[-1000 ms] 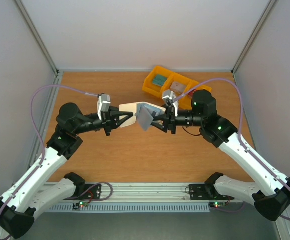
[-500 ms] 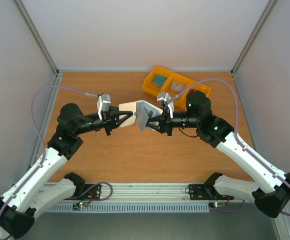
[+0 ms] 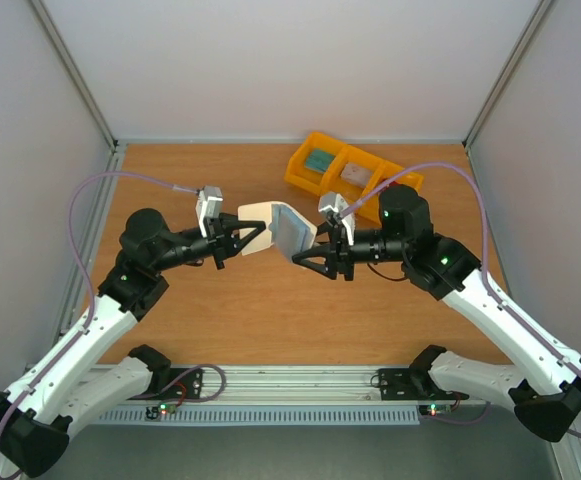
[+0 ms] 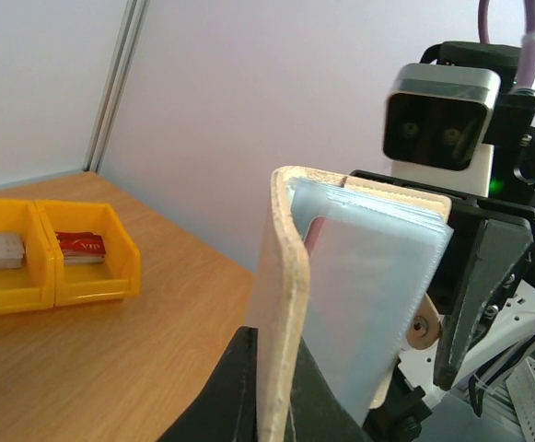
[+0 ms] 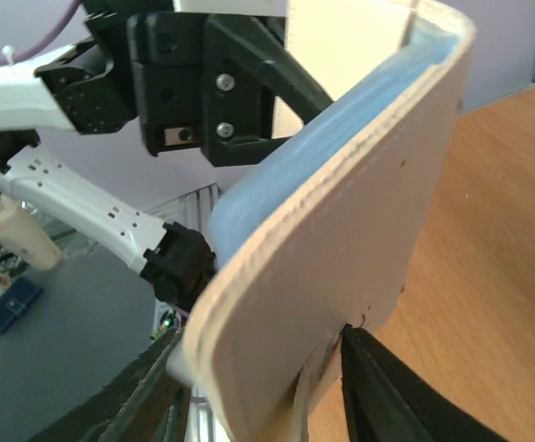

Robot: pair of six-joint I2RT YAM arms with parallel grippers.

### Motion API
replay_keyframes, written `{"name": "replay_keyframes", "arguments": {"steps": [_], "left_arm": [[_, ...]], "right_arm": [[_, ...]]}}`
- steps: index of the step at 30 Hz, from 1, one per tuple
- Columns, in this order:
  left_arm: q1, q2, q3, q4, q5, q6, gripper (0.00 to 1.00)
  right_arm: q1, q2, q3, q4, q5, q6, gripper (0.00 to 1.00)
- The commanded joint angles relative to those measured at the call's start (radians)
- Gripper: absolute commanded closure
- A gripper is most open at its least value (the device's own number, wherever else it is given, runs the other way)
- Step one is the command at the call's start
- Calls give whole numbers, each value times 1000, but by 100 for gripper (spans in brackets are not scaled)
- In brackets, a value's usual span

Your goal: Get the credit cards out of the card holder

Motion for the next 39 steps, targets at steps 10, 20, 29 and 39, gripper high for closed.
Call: {"name": "replay_keyframes", "arguments": {"steps": [10,20,29,39], "left_arm": [[1,-22,5,60,-6,-13,100],[2,-24,2,66,-2,-14,100],[1,-26,-7,71,3,-9,100],[1,-27,-3,67,9,-6,100]], "right_arm": [[9,-18,-7,6,23,-49,74],[10,24,-9,72,78,15,68],[9,15,30,-123,15,-122,61],[9,11,19,-39,95,-61,76]]}}
